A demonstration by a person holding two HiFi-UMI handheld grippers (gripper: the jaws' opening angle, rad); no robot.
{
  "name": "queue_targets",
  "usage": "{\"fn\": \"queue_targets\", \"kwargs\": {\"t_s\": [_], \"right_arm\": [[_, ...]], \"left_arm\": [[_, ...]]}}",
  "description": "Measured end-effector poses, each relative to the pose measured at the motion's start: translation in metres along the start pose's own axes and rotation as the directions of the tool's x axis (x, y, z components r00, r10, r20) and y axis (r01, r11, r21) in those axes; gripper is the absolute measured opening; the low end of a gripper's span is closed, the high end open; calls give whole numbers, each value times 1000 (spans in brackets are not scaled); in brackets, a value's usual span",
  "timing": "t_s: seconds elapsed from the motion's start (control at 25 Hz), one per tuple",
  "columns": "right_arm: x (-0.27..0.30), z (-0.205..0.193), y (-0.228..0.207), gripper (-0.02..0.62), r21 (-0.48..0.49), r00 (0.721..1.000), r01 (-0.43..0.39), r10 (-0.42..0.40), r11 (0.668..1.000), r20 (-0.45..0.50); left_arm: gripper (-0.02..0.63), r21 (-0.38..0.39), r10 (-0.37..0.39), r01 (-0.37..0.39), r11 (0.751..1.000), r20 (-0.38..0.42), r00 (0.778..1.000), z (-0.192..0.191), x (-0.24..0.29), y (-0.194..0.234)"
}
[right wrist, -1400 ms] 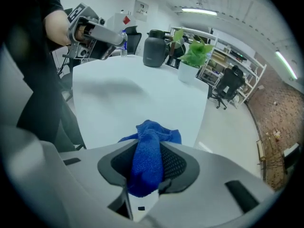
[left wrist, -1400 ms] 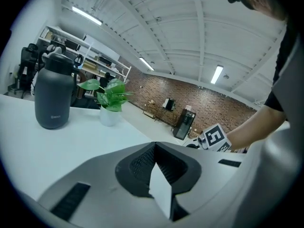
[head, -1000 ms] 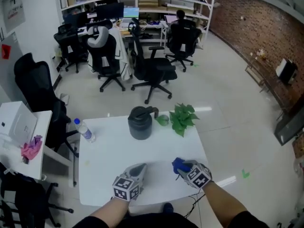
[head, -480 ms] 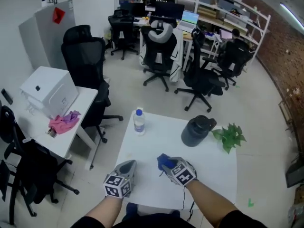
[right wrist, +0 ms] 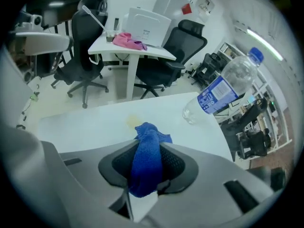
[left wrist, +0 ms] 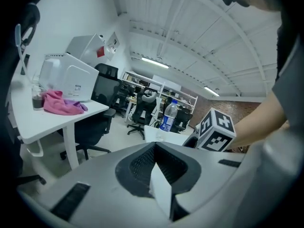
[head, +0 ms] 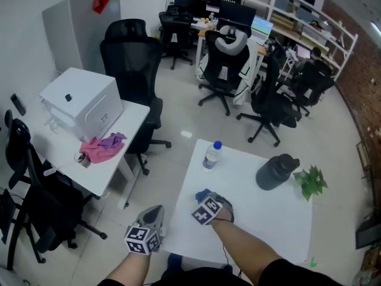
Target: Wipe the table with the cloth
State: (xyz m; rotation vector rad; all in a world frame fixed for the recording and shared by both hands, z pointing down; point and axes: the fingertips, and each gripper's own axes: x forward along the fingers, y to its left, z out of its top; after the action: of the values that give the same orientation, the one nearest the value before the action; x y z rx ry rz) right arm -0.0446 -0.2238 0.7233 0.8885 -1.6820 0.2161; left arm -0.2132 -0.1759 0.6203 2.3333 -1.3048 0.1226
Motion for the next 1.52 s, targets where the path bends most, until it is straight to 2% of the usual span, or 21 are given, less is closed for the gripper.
{"fn": "queue_targets", "kwargs": {"t_s": [0.2,0.36,0.76,1.04,1.2,1.52], "right_arm": [[32,3,7,113,-4,988,36,-36,999,-153],[41,19,10,97,36,974,43,-34,998,-224],[50,47,16,75,58,967,45,-28,997,-255],[56,52,12,75,121,972,27,2,992,-234],[62,59,-2,75,131,974,45,-15,990,-225],[47,46,-6,77,108,971,57,-30,992,-236]], "left_arm": [[0,-42,40,-39,998,15,999,-2,-23,47],[0,-70,57,-55,996,15,998,-6,-36,71],[0,-105,58,-57,993,12,998,-8,-44,97],[0,-110,48,-47,993,6,999,-11,-42,99],[0,-112,52,-51,992,7,999,-11,-46,101],[0,-98,57,-58,994,-9,998,-14,-56,103]]}}
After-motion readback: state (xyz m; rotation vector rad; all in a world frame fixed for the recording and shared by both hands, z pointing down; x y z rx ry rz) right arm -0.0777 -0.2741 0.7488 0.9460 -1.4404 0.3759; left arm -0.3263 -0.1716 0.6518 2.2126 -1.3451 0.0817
